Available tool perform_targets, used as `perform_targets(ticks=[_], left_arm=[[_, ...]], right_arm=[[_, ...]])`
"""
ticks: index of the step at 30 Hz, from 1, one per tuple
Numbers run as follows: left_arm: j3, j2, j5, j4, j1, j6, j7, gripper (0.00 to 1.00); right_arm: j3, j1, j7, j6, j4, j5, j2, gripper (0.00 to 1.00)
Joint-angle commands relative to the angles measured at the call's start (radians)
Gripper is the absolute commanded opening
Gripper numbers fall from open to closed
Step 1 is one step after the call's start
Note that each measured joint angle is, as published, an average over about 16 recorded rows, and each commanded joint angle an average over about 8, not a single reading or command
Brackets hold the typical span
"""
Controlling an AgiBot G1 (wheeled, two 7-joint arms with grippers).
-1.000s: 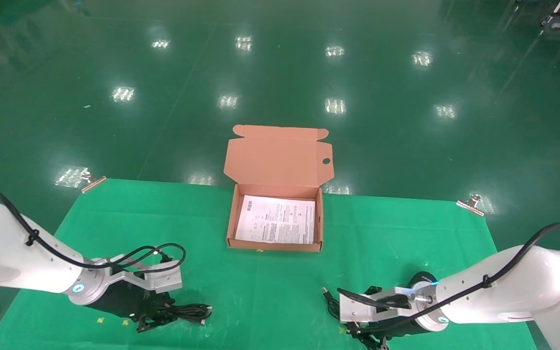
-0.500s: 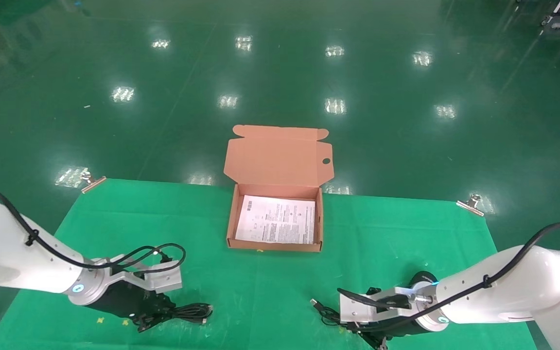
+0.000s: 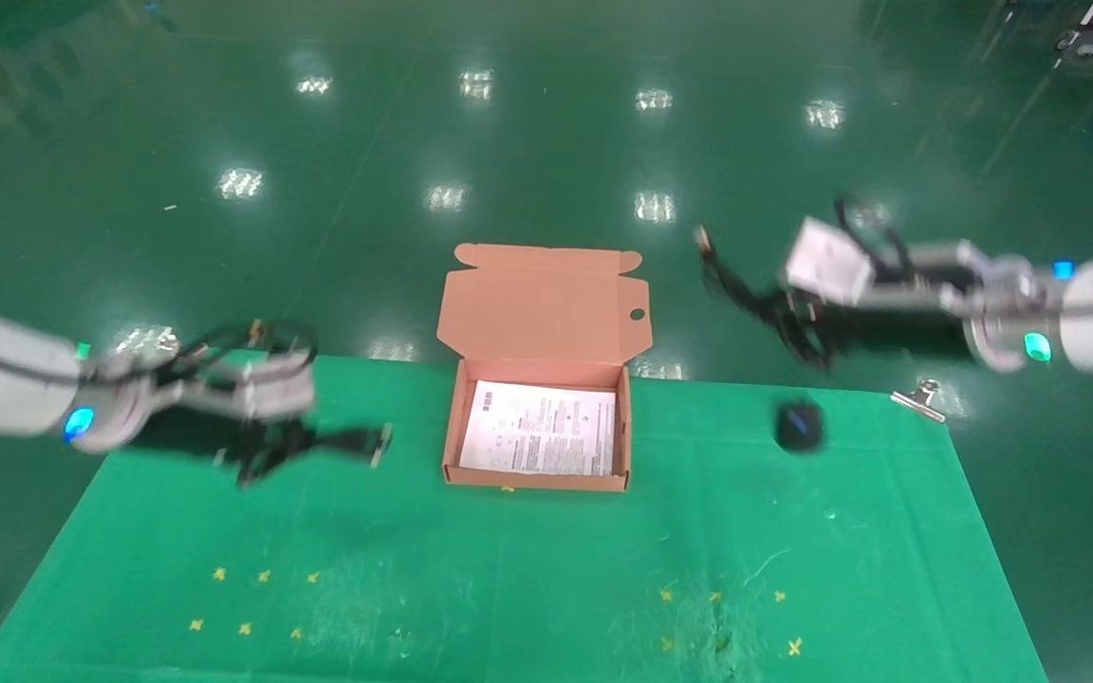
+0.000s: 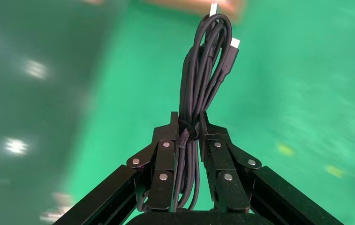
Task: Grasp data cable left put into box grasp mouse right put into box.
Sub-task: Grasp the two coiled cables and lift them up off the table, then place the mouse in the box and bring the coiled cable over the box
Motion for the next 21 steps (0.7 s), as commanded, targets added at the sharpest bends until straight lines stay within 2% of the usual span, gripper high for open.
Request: perform_targets(ticks=[1, 7, 14, 21], left_arm=[[-0.006, -0.005, 0.011, -0.063, -0.019, -0.024, -0.017, 0.0], [-0.02, 0.042, 0.06, -0.109, -0.083, -0.111, -0.056, 0.0], [-0.038, 0.091, 0.091, -0.11, -0.143, -0.194, -0.079, 0.0], [-0.048, 0.095, 0.103, -0.122, -0.165, -0.225, -0.1, 0.0]], right_arm=[[0.019, 0.037, -0.009, 0.018, 0.0, 0.021, -0.012, 0.0], [0.043, 0.139, -0.057, 0.065, -0.075, 0.082, -0.134, 0.0], [0.059, 0.261, -0.141, 0.117, -0.221, 0.128, -0.269, 0.0], [0.053, 0.331, -0.204, 0.123, -0.315, 0.141, -0.327, 0.0]])
